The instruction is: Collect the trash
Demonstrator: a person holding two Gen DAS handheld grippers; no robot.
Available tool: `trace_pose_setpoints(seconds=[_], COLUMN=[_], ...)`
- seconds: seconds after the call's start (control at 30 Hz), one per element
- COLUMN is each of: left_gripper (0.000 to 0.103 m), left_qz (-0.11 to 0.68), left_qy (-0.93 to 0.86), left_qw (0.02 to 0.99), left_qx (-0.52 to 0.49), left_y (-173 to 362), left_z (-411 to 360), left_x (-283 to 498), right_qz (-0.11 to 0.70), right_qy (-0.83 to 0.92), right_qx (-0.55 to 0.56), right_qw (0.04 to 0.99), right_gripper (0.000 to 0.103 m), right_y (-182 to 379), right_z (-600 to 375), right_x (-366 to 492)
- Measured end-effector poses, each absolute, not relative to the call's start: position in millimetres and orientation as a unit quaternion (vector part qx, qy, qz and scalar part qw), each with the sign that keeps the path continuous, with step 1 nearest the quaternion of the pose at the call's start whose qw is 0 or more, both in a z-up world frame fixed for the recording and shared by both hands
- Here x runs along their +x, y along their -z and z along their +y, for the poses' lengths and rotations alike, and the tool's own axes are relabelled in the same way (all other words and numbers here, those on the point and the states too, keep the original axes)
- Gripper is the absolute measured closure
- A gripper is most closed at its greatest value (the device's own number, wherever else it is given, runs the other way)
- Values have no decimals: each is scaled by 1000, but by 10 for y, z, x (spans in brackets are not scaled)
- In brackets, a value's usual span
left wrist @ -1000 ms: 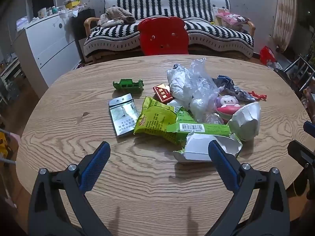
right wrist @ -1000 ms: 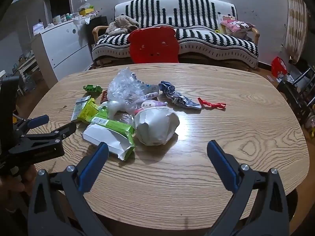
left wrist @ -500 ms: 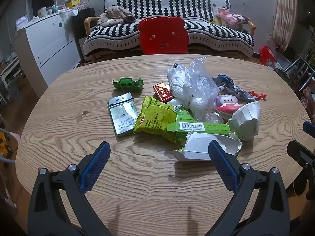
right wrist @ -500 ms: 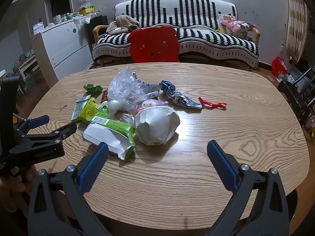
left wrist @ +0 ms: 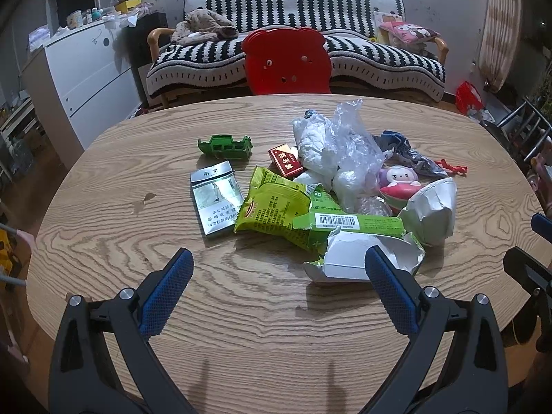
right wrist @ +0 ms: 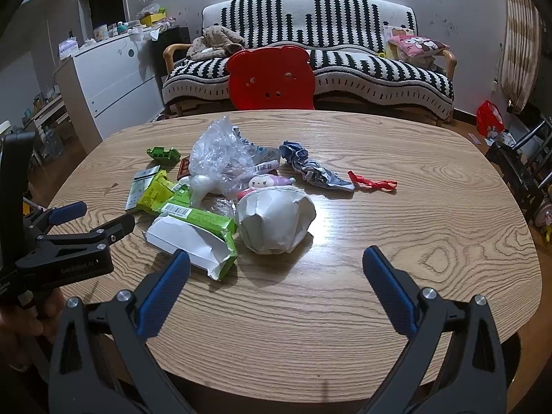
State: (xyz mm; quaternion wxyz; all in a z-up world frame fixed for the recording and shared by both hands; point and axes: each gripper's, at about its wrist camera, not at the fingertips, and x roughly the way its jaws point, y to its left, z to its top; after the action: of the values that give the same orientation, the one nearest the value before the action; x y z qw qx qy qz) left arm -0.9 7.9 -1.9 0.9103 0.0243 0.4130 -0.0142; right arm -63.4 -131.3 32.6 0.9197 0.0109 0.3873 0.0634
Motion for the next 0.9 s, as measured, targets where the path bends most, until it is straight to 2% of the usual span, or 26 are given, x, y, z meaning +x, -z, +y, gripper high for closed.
trace_pose_setpoints(seconds=[0.9], left_gripper=[6], left_qz=[415], left_qy=[14], left_qw=[909], left_qx=[22], left_y=[26], left_z=[81], left_x=[-9], right_qz=[387], right_qy=[-64], right_qx=[10], right_qw=[920], right_gripper=[6], right_y=[-324], right_z=[-1299], right_x=[-633])
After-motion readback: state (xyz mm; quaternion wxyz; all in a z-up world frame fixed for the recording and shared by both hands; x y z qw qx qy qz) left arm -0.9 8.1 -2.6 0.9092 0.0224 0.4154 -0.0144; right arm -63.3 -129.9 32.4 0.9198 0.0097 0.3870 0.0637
